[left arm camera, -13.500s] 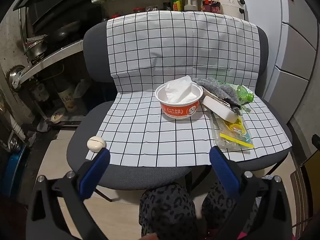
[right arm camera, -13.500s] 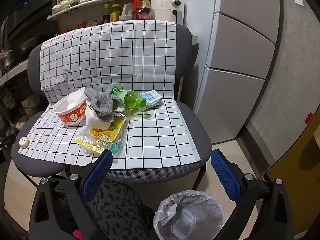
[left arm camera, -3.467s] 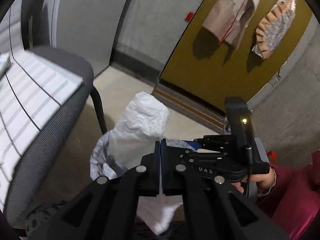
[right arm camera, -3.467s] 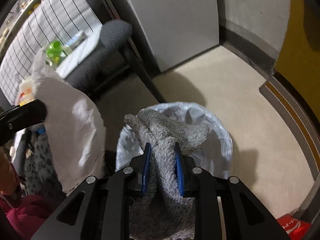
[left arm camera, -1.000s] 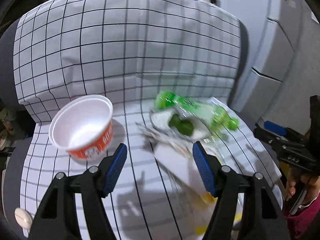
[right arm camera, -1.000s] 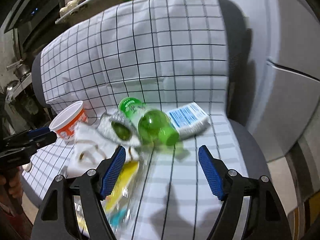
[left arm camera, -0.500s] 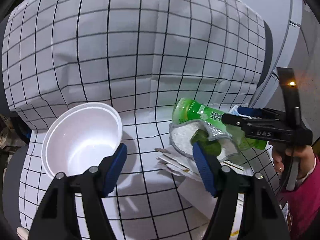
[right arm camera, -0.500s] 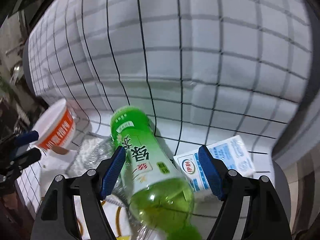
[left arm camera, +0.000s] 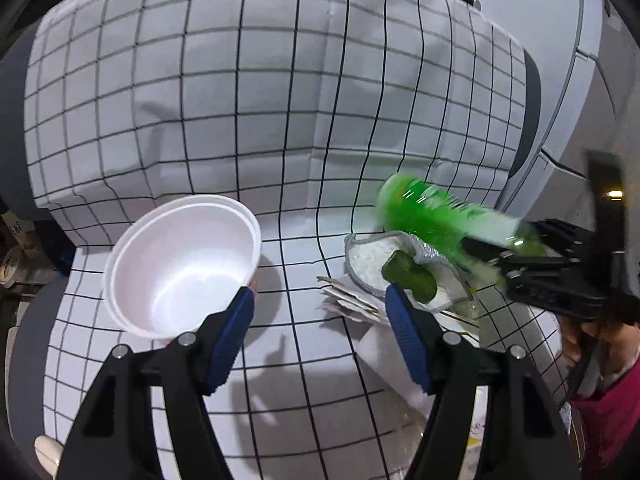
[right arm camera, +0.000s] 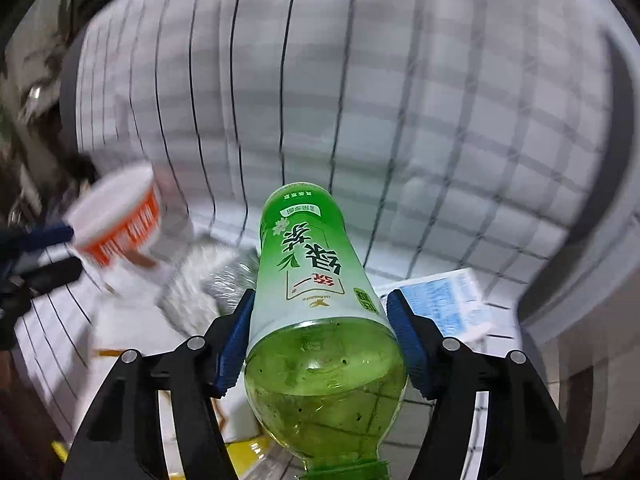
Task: Collect trash
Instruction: 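Grasp the green tea bottle with the right gripper and lift it, then grasp the paper wrapper with the left gripper while the right holds the bottle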
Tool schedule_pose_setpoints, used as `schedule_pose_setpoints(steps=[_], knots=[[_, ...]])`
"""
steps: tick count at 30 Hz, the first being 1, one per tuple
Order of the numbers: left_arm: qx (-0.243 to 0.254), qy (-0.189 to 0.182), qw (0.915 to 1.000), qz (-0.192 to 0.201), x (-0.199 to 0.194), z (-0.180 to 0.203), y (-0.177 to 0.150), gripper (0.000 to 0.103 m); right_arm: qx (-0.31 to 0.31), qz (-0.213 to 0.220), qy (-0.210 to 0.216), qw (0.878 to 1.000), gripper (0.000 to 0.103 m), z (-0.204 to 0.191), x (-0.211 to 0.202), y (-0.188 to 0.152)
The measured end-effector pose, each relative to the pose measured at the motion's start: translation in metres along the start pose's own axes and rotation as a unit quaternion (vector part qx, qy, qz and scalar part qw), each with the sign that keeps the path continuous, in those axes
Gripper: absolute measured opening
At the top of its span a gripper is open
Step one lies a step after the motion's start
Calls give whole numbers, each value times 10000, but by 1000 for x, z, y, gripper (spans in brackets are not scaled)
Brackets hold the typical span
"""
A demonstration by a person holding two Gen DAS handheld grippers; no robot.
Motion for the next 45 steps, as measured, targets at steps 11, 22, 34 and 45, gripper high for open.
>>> schedule_pose_setpoints(steps=[11,22,34,45], knots=[[153,-485,9987,-82,-26,38,-26,63,958,602,-237,9933,66,26,-116,-69],[126,-691,9972,-254,-5,56,-14,56,1360,674,-416,9875,66,54,-133,-104],[-751,-1039,9890,-735,46,26,-3,13,1369,572,-277,9885,66,56,-122,-105],[-389,-909,9934,579,-35,30,37,0,1475,669,-187,9866,66,51,-128,-101]])
Point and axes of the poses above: each gripper's, at about its wrist camera, not at the fingertips, and x roughly the way its jaws point, z to its right, y to its top, the point moved 4 cm from there along x, roughly the way its jaws point, and after that the axes turned 11 degrees about x, right-handed, at the moved point
